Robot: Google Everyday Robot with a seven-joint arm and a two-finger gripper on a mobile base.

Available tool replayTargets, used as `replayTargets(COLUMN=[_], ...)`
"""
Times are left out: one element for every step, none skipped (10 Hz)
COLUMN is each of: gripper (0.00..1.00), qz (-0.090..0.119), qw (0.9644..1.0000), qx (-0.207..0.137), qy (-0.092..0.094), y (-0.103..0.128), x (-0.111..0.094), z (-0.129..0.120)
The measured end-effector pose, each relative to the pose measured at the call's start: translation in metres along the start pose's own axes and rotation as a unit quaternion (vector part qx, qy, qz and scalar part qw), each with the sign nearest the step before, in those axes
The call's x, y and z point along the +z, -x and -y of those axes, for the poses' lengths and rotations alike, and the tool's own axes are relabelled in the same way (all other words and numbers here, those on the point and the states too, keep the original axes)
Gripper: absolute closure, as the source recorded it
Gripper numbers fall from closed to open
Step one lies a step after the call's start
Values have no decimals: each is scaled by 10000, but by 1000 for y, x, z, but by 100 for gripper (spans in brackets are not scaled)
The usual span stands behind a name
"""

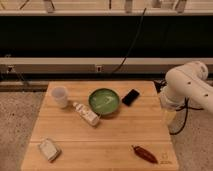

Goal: Move the arm in a circular motion

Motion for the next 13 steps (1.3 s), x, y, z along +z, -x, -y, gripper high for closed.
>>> replayTargets(gripper=[20, 20, 20, 20, 20, 20, 20, 20, 20, 20, 20, 20, 20], qz=[0, 0, 0, 0, 0, 0, 0, 0, -3, -32, -28, -47, -64], qw=[10000, 10000, 10000, 10000, 10000, 10000, 10000, 10000, 10000, 10000, 9999, 9999, 9998], qx=[0, 0, 0, 0, 0, 0, 0, -1, -3, -46, -100, -146, -167], qy=[0, 0, 0, 0, 0, 0, 0, 0, -12, -23, -48, -42, -48], y=[0, 0, 0, 0, 0, 0, 0, 0, 0, 5, 14, 20, 23], x=[0, 0, 0, 0, 0, 0, 0, 0, 0, 1, 2, 5, 6], z=[0, 0, 0, 0, 0, 0, 0, 0, 2, 10, 24, 36, 45])
